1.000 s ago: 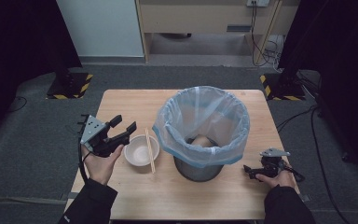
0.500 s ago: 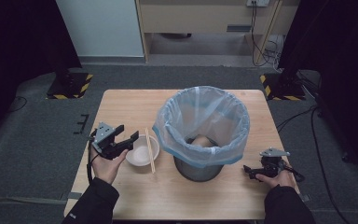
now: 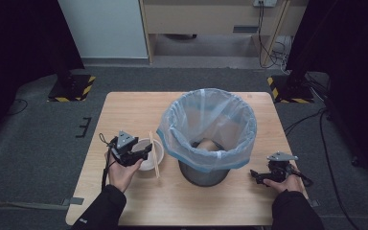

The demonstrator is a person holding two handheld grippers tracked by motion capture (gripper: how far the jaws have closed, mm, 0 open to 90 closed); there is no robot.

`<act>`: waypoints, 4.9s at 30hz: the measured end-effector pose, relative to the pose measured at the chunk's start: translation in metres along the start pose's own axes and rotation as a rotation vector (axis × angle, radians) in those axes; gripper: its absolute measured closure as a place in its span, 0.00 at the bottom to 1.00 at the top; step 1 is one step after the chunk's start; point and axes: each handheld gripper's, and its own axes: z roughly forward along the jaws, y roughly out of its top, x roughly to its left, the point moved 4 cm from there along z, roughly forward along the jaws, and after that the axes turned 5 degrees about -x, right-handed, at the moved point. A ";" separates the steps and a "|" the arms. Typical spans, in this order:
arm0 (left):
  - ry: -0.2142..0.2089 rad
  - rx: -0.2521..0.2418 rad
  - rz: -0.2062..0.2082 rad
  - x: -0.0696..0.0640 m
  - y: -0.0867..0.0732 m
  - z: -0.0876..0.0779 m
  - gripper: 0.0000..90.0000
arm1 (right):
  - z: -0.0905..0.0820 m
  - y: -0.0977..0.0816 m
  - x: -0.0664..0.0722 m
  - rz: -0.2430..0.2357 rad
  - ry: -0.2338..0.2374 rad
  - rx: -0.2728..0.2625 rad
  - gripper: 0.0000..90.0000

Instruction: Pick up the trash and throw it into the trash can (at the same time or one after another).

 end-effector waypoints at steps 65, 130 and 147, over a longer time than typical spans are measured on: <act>0.014 0.264 -0.069 0.005 -0.034 0.025 0.88 | 0.000 0.000 0.000 0.000 0.000 0.000 0.01; -0.043 -0.137 -0.147 0.021 0.056 -0.060 0.89 | 0.000 0.000 0.000 0.000 0.000 0.000 0.01; -0.075 -0.256 -0.146 0.014 0.081 -0.087 0.89 | 0.000 0.000 0.000 0.000 0.000 0.000 0.01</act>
